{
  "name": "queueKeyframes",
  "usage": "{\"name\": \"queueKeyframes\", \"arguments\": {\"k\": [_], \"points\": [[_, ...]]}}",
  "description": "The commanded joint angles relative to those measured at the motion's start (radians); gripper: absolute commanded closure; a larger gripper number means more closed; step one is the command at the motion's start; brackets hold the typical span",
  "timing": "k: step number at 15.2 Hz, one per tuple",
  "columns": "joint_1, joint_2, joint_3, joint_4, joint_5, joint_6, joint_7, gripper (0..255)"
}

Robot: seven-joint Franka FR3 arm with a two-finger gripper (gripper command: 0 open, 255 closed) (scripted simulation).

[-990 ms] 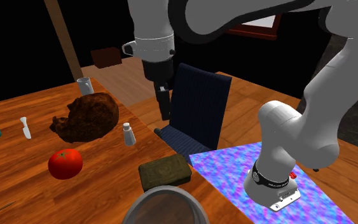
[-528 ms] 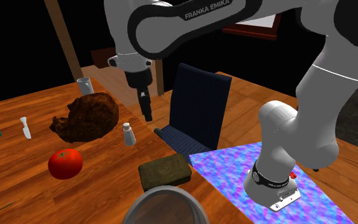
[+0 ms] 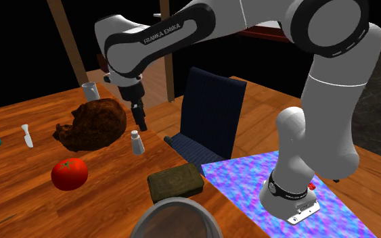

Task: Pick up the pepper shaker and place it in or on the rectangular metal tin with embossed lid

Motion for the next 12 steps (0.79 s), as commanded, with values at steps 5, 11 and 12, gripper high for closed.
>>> {"name": "queueKeyframes", "arguments": {"k": [5,11,12], "points": [[-0.073,0.272,-0.011,0.232,0.105,-0.020,-0.136,0],[-0.073,0.280,-0.006,0.174,0.110,0.045,-0.140,0],[-0.072,0.282,-0.006,0.163,0.111,0.058,-0.141,0]]}}
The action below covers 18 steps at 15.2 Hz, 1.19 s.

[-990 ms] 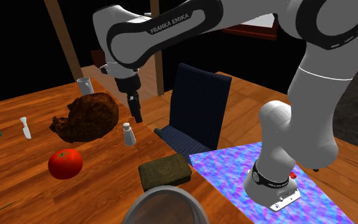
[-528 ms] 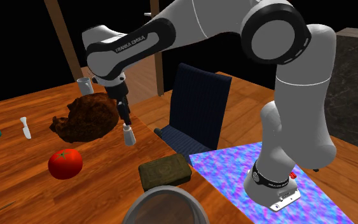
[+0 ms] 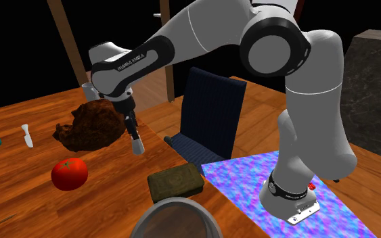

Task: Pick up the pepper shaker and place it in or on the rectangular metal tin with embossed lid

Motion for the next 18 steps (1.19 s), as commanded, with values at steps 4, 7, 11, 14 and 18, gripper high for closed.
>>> {"name": "queueKeyframes", "arguments": {"k": [4,7,11,14,18], "points": [[0.001,0.004,0.002,-0.030,0.003,0.034,-0.002,0],[0.001,0.004,0.002,-0.030,0.003,0.034,-0.002,0],[0.001,0.004,0.002,-0.030,0.003,0.034,-0.002,255],[0.001,0.004,0.002,-0.030,0.003,0.034,-0.002,255],[0.001,0.004,0.002,-0.030,0.003,0.034,-0.002,255]]}}
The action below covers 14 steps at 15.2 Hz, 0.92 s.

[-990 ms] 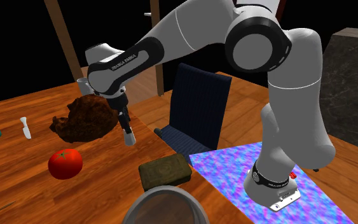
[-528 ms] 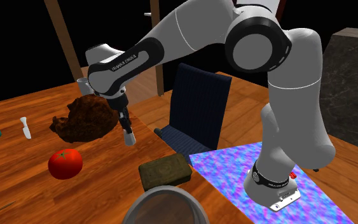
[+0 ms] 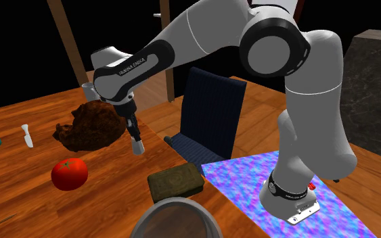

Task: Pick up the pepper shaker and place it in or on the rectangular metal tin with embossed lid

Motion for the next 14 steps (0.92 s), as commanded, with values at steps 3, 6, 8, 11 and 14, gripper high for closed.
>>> {"name": "queueKeyframes", "arguments": {"k": [3,6,8,11,14], "points": [[0.001,-0.011,-0.002,0.012,-0.005,-0.023,0.003,255],[0.002,-0.025,-0.004,0.034,-0.011,-0.058,0.006,255],[0.003,-0.034,-0.006,0.050,-0.015,-0.081,0.008,255],[0.004,-0.045,-0.008,0.075,-0.020,-0.117,0.011,255],[0.004,-0.055,-0.009,0.102,-0.024,-0.154,0.014,255]]}}
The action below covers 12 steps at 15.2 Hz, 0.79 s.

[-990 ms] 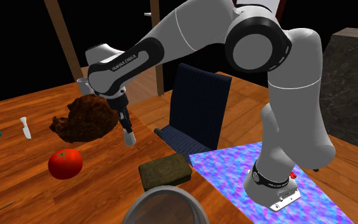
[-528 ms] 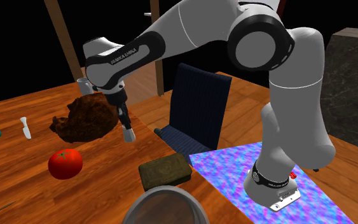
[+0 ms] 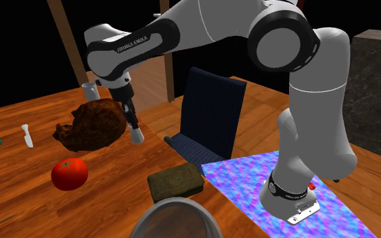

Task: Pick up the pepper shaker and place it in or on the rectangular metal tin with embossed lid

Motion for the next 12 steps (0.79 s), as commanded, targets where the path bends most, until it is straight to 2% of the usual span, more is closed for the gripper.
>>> {"name": "queueKeyframes", "arguments": {"k": [1,10,11,12], "points": [[0.000,-0.004,-0.001,0.023,-0.002,-0.027,0.001,255],[-0.003,-0.019,-0.005,0.124,-0.009,-0.142,0.005,255],[-0.003,-0.020,-0.005,0.124,-0.009,-0.143,0.005,255],[0.014,-0.061,-0.002,0.074,-0.022,-0.131,0.023,255]]}}
